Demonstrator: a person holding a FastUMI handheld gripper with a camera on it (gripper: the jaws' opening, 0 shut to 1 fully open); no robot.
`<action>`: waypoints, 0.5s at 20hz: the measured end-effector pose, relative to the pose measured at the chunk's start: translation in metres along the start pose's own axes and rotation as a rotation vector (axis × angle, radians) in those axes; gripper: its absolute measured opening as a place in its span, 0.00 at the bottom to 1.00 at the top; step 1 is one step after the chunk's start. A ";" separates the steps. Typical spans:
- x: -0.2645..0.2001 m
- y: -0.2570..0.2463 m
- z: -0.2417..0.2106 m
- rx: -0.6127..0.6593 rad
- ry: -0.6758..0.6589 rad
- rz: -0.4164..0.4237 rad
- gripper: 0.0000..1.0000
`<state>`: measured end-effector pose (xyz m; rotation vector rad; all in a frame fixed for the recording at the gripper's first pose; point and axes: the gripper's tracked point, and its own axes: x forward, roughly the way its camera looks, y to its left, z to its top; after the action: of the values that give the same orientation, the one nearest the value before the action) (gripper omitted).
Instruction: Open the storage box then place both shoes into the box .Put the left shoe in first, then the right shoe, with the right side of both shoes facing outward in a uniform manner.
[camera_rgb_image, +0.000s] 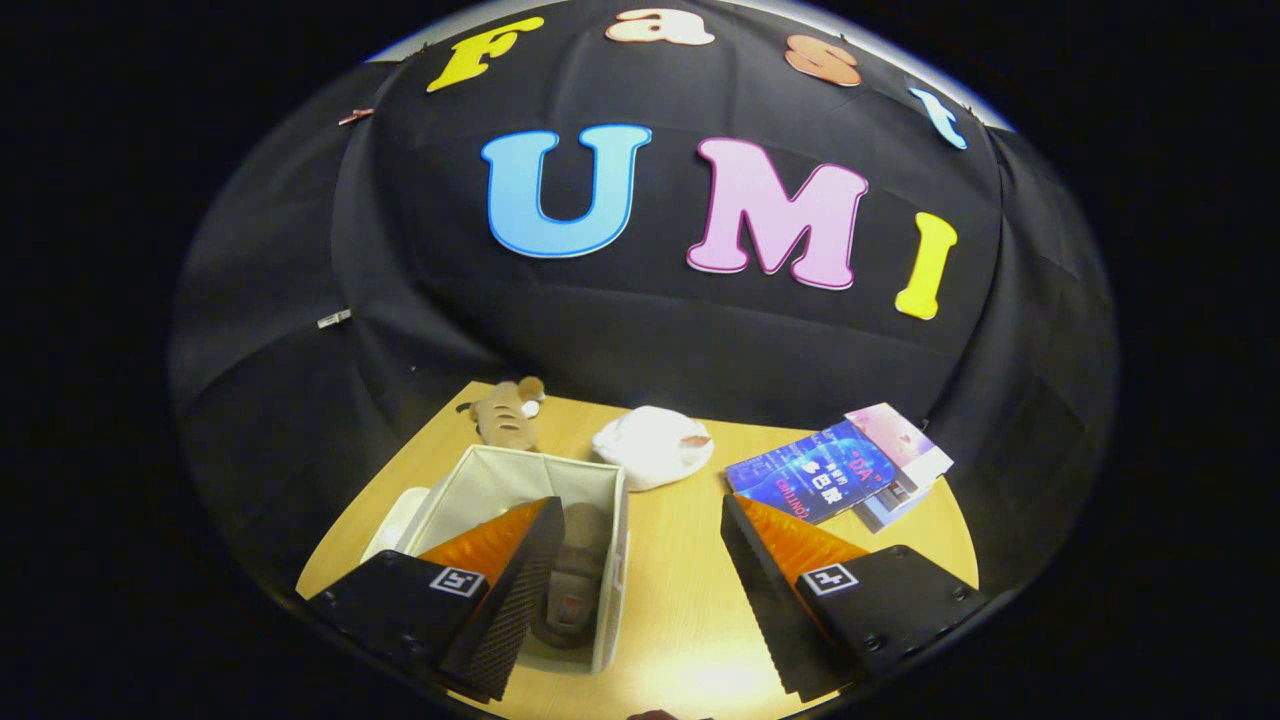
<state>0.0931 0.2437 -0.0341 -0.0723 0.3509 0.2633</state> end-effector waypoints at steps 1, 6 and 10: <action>-0.007 -0.010 0.005 0.005 -0.022 -0.008 0.98; -0.046 -0.076 0.041 0.018 -0.175 -0.069 0.98; -0.088 -0.113 0.064 0.048 -0.306 -0.055 0.98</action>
<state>0.0644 0.1209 0.0598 0.0064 0.0513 0.2071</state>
